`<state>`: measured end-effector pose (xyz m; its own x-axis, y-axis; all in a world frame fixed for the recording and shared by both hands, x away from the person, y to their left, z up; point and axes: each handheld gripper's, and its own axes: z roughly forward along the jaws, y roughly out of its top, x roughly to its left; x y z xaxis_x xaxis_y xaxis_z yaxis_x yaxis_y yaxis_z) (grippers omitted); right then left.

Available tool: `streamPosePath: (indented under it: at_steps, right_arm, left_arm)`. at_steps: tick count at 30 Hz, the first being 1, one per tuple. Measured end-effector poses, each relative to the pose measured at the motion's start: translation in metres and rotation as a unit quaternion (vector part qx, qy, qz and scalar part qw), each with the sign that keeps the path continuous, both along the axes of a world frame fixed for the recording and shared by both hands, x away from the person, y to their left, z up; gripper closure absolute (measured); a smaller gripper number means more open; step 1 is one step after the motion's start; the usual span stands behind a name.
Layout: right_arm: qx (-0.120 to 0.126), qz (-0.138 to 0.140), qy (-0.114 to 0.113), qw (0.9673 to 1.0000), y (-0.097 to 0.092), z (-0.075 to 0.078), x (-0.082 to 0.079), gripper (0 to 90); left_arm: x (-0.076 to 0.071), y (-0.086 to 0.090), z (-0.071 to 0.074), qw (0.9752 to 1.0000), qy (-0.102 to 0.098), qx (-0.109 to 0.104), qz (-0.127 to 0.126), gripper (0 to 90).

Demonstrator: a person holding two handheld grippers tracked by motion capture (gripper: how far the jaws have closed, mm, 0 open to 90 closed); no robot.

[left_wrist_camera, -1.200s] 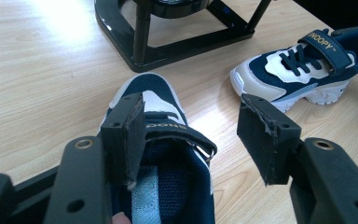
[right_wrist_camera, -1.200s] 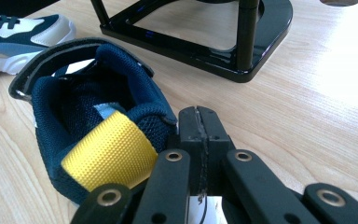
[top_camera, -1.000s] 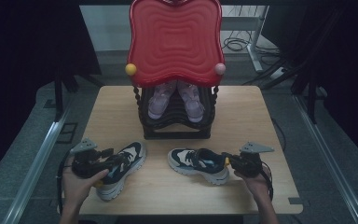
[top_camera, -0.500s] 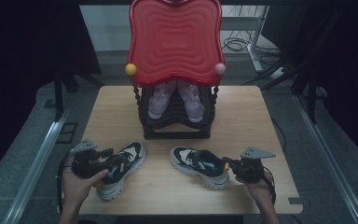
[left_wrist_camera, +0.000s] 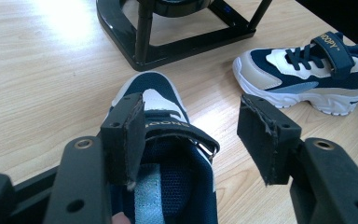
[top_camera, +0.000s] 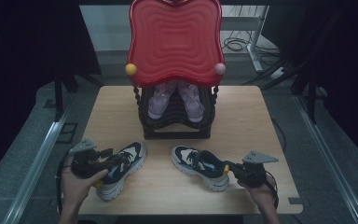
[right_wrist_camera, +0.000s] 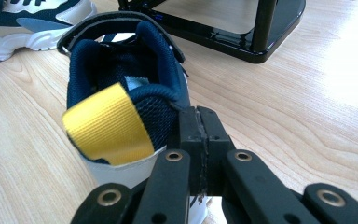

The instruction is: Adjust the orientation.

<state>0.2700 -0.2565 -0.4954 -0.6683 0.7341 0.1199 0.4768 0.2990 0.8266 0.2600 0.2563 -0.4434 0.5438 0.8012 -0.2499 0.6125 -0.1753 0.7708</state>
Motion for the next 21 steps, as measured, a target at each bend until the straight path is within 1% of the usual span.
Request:
streamPosePath:
  at_steps: [4, 12, 17, 21]
  right_arm:
    - [-0.002, 0.000, -0.003, 1.0000, 0.000, 0.001, -0.004, 89.8]
    - [-0.003, 0.000, -0.002, 1.0000, -0.002, 0.000, -0.012, 89.8]
    - [-0.001, 0.004, -0.002, 1.0000, -0.002, 0.000, -0.018, 89.8]
    - [-0.004, 0.006, -0.004, 1.0000, 0.000, 0.001, -0.022, 89.8]
  left_arm:
    - [0.000, 0.001, 0.000, 1.0000, 0.000, 0.000, 0.000, 41.9]
    - [0.000, 0.000, 0.000, 1.0000, 0.001, 0.000, 0.000, 41.9]
    - [0.000, -0.001, 0.000, 1.0000, 0.001, 0.001, -0.001, 41.9]
    - [0.000, -0.001, 0.000, 1.0000, 0.001, 0.001, -0.001, 41.8]
